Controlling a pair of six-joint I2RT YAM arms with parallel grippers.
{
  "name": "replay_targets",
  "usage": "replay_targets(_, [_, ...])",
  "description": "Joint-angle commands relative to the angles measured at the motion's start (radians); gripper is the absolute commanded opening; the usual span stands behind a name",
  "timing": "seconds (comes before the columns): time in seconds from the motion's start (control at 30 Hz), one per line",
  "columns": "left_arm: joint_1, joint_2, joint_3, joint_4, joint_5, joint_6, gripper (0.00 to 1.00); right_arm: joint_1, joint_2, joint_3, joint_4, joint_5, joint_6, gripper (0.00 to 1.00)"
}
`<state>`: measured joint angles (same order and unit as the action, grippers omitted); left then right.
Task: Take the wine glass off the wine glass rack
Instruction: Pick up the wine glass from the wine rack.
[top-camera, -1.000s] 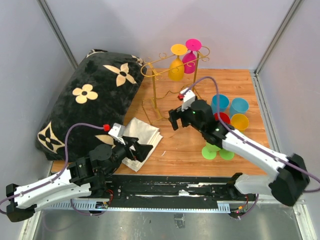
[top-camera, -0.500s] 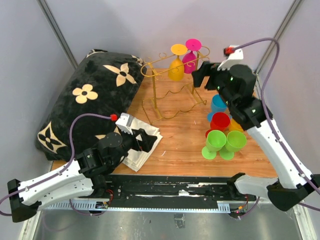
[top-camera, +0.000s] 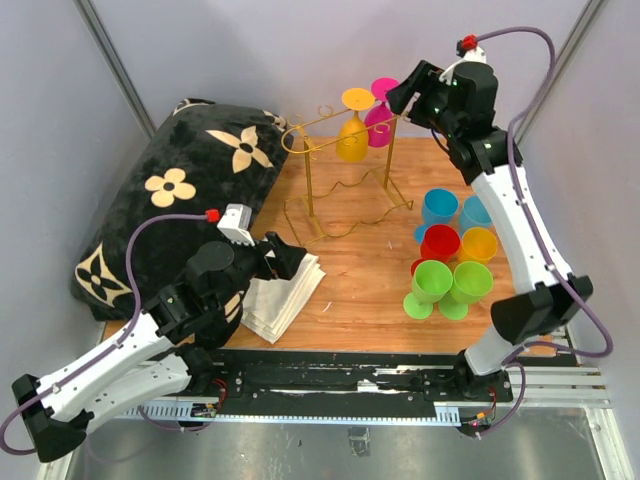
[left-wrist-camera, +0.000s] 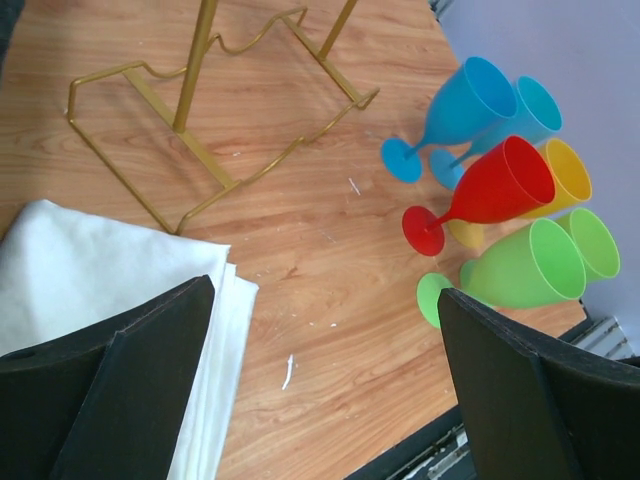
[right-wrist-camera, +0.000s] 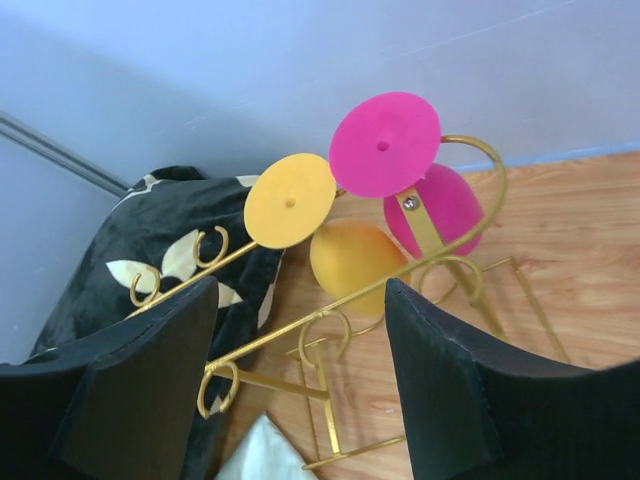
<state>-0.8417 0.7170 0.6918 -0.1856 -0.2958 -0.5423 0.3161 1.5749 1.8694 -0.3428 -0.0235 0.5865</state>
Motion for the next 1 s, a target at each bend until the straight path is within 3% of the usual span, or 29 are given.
replay_targets(0.0, [0.042,-0.016,0.021,-0.010,0.021,0.010,1.00,-0.009,0.107,0.139,-0.059,-0.081,0.067,0.66])
replay_targets(0.17, [0.075,0.011,0.059,-0.039,0.024,0.043,1.00,-0.008,0.227,0.256,-0.116,-0.093,0.071,0.60])
replay_targets(0.5, [0.093,0.026,0.057,-0.026,0.047,0.054,1.00,0.003,0.287,0.279,-0.104,-0.079,0.050,0.45])
replay_targets(0.97, [0.102,0.005,0.075,-0.067,0.029,0.077,1.00,0.034,0.391,0.389,-0.146,-0.042,0.052,0.38])
